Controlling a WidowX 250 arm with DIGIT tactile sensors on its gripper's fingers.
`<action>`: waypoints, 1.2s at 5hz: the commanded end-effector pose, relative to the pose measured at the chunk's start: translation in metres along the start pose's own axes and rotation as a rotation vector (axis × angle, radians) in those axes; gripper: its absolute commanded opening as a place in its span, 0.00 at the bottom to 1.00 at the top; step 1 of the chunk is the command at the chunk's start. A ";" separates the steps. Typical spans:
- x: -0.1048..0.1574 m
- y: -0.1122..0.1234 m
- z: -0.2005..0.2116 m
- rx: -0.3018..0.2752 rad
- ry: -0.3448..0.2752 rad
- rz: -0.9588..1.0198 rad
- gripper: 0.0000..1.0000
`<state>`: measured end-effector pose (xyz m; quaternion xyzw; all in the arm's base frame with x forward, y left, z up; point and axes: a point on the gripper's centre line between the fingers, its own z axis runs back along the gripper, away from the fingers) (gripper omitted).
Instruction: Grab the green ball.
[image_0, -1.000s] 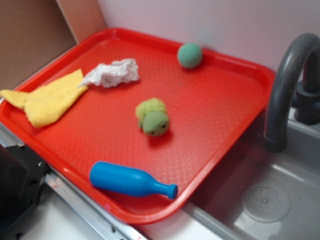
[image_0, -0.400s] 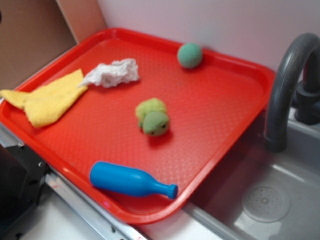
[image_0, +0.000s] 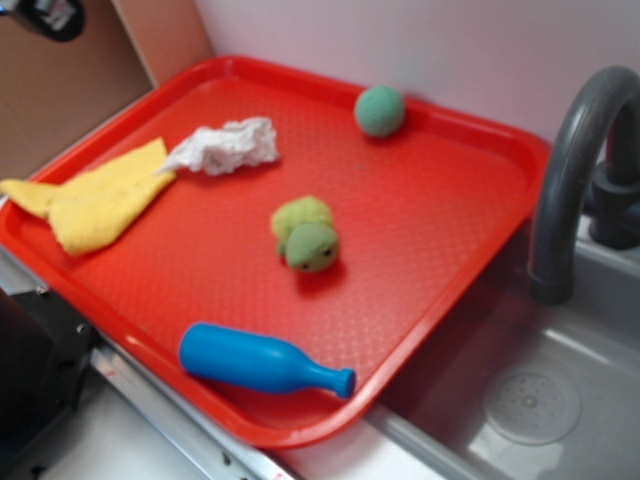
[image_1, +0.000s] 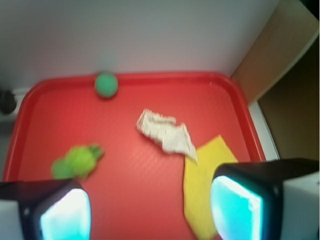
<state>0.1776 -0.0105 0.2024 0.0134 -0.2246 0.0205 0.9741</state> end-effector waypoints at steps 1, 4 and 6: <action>0.049 -0.020 -0.057 0.024 -0.091 -0.025 1.00; 0.086 -0.049 -0.136 -0.076 -0.053 -0.111 1.00; 0.097 -0.059 -0.174 -0.019 0.001 -0.150 1.00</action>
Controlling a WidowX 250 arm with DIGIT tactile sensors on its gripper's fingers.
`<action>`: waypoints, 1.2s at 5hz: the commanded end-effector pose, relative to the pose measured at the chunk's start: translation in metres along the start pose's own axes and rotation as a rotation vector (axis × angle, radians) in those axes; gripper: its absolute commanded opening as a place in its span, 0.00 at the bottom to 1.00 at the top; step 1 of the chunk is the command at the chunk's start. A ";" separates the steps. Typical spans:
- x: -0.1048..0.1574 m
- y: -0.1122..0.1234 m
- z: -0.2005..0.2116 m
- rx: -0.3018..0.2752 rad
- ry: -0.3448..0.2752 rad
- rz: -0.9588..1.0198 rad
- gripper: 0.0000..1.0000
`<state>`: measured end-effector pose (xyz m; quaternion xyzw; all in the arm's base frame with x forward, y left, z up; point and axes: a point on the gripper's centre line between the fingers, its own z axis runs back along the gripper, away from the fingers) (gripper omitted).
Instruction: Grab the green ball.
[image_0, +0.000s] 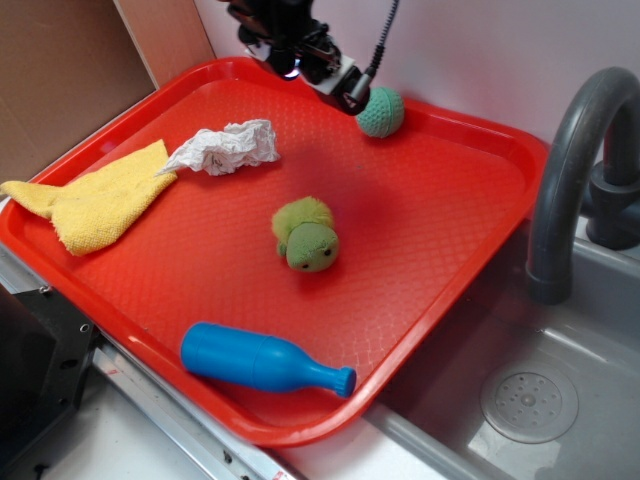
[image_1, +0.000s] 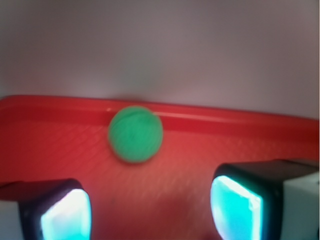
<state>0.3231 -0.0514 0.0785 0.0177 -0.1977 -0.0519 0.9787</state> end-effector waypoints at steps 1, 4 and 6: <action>0.029 -0.009 -0.012 -0.035 -0.052 -0.023 1.00; 0.034 0.001 -0.046 -0.048 0.003 -0.047 1.00; 0.030 -0.006 -0.060 0.042 0.057 -0.071 0.00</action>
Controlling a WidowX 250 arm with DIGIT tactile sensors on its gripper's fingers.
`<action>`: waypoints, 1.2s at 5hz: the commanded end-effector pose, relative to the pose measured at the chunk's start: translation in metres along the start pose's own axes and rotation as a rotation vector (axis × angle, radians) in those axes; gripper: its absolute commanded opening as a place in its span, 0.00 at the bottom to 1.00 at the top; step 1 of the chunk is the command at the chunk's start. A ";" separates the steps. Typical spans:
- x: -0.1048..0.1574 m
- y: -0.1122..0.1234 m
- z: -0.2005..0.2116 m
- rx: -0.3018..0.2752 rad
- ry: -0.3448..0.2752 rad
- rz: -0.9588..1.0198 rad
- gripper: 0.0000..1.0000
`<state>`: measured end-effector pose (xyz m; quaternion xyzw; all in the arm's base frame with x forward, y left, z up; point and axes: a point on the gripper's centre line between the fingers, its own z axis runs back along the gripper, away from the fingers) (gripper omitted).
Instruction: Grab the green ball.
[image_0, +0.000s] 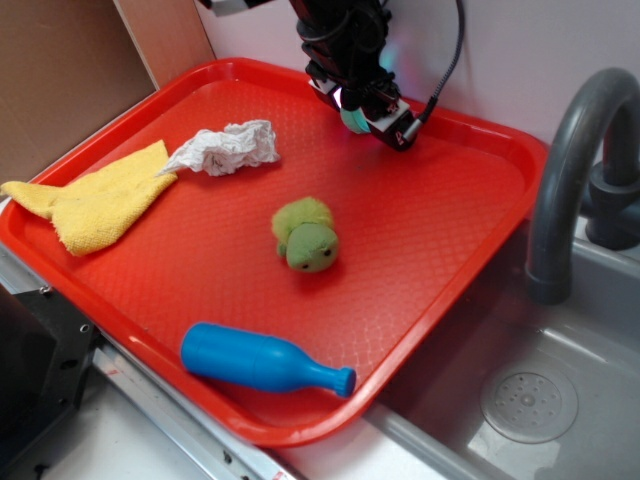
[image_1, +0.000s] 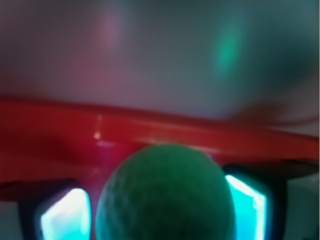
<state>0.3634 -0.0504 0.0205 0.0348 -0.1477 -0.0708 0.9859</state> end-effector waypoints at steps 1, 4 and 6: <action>0.013 -0.005 0.028 0.034 -0.064 0.015 0.00; -0.041 0.000 0.186 0.144 -0.068 0.411 0.00; -0.091 -0.004 0.241 0.012 -0.006 0.470 0.00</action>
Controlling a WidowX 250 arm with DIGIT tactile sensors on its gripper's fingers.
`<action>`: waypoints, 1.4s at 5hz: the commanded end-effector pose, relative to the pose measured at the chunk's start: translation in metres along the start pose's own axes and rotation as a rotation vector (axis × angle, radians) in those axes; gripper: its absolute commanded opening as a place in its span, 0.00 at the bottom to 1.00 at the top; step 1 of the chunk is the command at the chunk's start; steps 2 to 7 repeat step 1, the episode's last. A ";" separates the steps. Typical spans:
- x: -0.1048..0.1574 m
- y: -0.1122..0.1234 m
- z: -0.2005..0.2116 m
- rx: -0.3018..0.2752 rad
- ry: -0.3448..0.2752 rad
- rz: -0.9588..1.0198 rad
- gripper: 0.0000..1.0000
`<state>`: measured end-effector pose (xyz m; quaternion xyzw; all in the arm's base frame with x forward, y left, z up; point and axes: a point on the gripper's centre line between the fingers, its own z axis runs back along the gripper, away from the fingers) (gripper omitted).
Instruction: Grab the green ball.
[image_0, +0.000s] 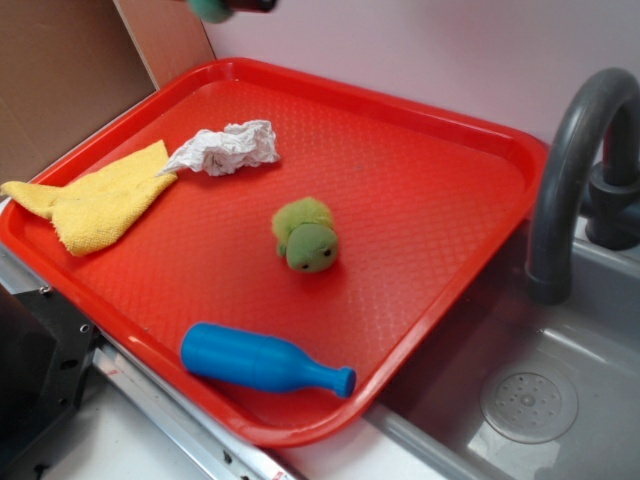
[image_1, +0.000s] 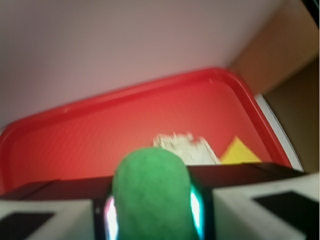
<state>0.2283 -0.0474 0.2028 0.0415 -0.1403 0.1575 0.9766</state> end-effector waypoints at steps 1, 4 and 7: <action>-0.019 0.011 0.019 -0.147 0.026 -0.063 0.00; -0.019 0.011 0.019 -0.147 0.026 -0.063 0.00; -0.019 0.011 0.019 -0.147 0.026 -0.063 0.00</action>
